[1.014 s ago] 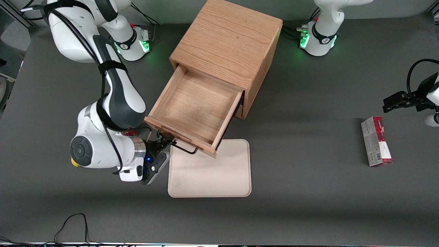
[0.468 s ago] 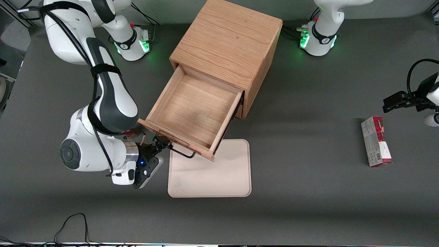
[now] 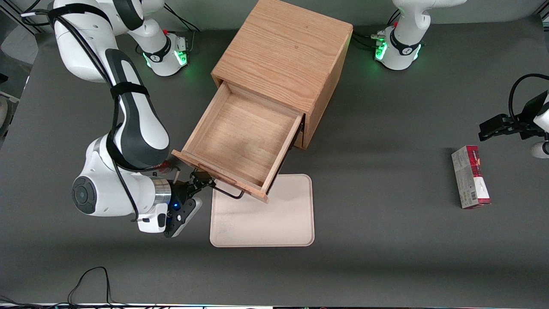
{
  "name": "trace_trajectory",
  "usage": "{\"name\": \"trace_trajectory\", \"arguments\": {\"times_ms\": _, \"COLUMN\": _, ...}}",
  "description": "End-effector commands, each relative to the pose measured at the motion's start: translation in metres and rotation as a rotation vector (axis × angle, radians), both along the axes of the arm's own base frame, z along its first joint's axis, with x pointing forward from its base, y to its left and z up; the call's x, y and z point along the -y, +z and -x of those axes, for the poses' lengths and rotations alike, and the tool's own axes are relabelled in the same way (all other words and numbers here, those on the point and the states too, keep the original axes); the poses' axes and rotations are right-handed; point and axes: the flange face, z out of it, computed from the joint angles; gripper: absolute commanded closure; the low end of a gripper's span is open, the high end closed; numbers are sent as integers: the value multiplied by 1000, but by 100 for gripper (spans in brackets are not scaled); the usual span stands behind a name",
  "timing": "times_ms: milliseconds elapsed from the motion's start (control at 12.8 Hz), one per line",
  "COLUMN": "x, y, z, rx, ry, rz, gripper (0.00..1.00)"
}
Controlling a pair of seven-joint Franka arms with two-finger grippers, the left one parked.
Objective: Open upper drawer
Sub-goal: 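Keep pulling the drawer further out with the right gripper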
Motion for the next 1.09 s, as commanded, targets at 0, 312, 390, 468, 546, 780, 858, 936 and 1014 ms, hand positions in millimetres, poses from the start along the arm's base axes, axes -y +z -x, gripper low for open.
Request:
{"name": "trace_trajectory", "arguments": {"times_ms": 0, "x": 24, "y": 18, "z": -20, "rx": 54, "ry": -78, "rz": -43, "gripper": 0}}
{"name": "trace_trajectory", "arguments": {"times_ms": 312, "x": 29, "y": 24, "z": -20, "rx": 49, "ry": -83, "rz": -58, "gripper": 0}}
{"name": "trace_trajectory", "arguments": {"times_ms": 390, "x": 28, "y": 29, "z": -19, "rx": 49, "ry": -79, "rz": -59, "gripper": 0}}
{"name": "trace_trajectory", "arguments": {"times_ms": 468, "x": 26, "y": 37, "z": -19, "rx": 54, "ry": -74, "rz": -63, "gripper": 0}}
{"name": "trace_trajectory", "arguments": {"times_ms": 546, "x": 25, "y": 39, "z": -19, "rx": 53, "ry": -70, "rz": -65, "gripper": 0}}
{"name": "trace_trajectory", "arguments": {"times_ms": 780, "x": 14, "y": 42, "z": -15, "rx": 50, "ry": -54, "rz": -78, "gripper": 0}}
{"name": "trace_trajectory", "arguments": {"times_ms": 858, "x": 12, "y": 42, "z": -14, "rx": 49, "ry": -51, "rz": -80, "gripper": 0}}
{"name": "trace_trajectory", "arguments": {"times_ms": 936, "x": 10, "y": 44, "z": -14, "rx": 51, "ry": -50, "rz": -81, "gripper": 0}}
{"name": "trace_trajectory", "arguments": {"times_ms": 1014, "x": 8, "y": 47, "z": -13, "rx": 51, "ry": -45, "rz": -85, "gripper": 0}}
